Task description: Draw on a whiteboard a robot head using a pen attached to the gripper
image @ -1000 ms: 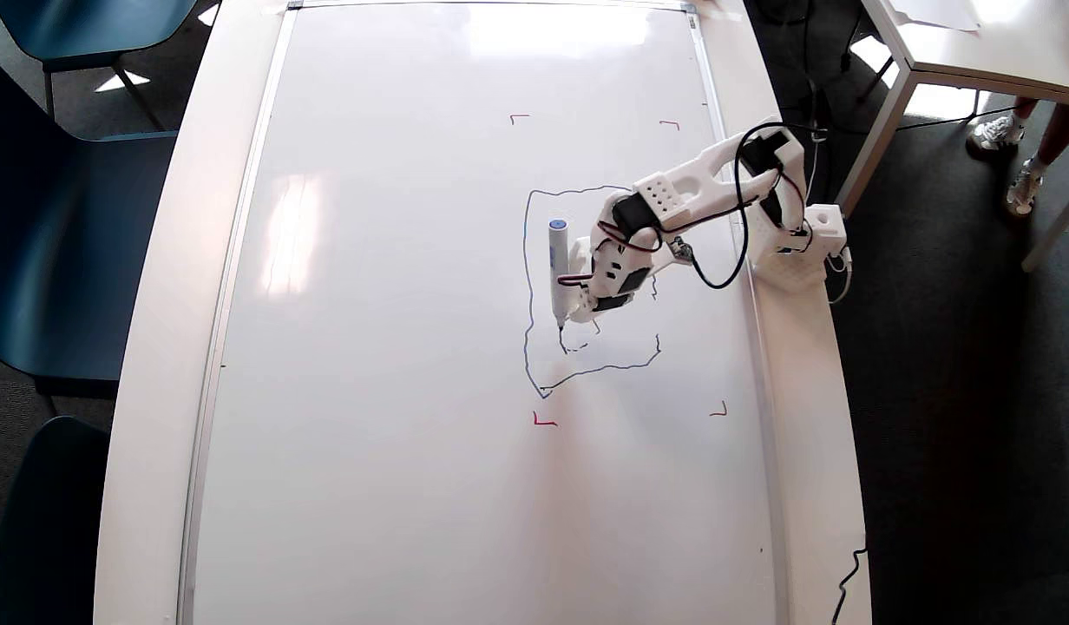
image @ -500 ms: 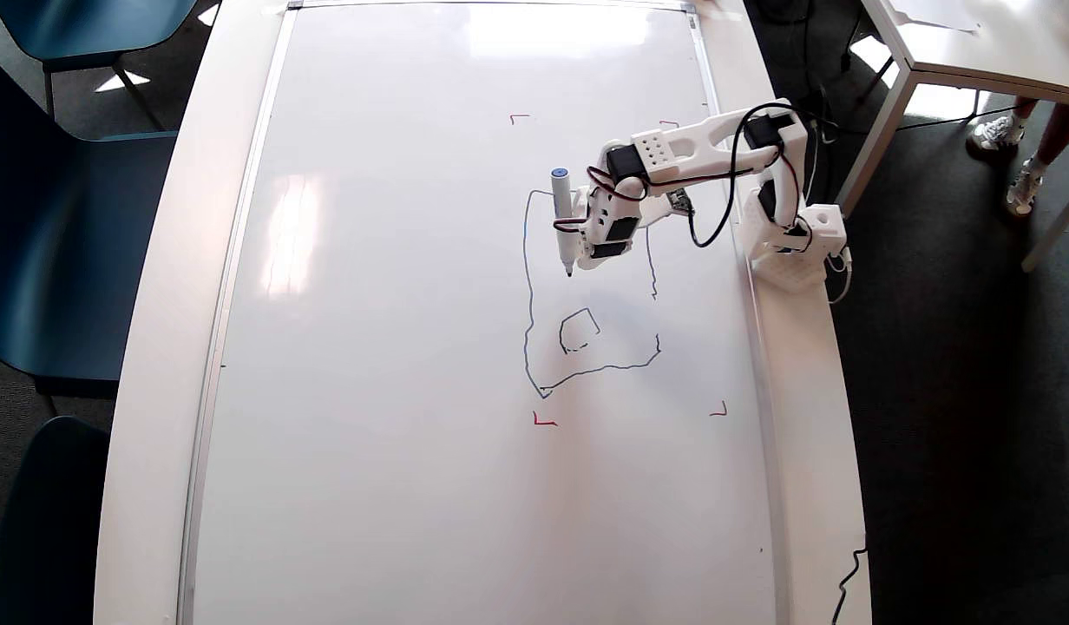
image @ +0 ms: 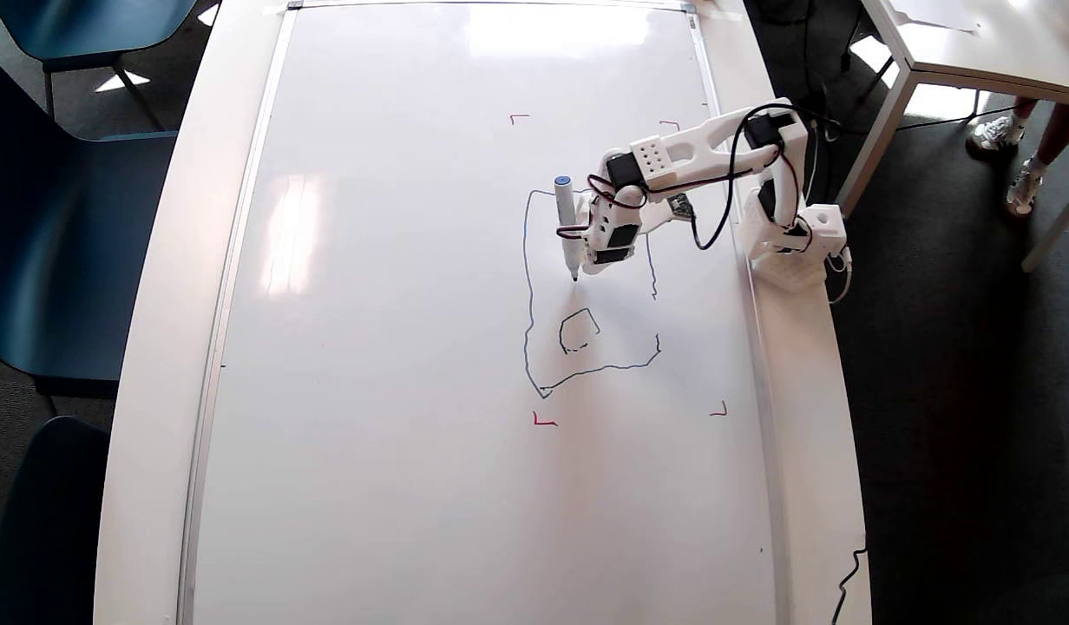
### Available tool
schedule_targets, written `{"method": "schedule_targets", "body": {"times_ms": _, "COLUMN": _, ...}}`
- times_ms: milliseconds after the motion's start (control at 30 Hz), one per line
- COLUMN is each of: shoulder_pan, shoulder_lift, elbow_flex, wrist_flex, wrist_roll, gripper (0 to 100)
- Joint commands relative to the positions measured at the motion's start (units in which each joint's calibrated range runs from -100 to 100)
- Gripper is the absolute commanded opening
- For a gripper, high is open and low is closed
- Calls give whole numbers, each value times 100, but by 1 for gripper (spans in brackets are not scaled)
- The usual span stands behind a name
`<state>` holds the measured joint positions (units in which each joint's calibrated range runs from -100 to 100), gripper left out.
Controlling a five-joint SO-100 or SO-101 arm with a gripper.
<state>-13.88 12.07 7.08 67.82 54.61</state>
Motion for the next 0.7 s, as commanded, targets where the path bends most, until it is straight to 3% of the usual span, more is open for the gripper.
{"method": "schedule_targets", "body": {"times_ms": 0, "shoulder_pan": 65, "shoulder_lift": -314, "elbow_flex": 23, "wrist_flex": 29, "wrist_roll": 24, "gripper": 1}}
{"method": "schedule_targets", "body": {"times_ms": 333, "shoulder_pan": 14, "shoulder_lift": -46, "elbow_flex": -41, "wrist_flex": -66, "wrist_roll": 8, "gripper": 1}}
{"method": "schedule_targets", "body": {"times_ms": 667, "shoulder_pan": 43, "shoulder_lift": 197, "elbow_flex": -68, "wrist_flex": -952, "wrist_roll": 19, "gripper": 1}}
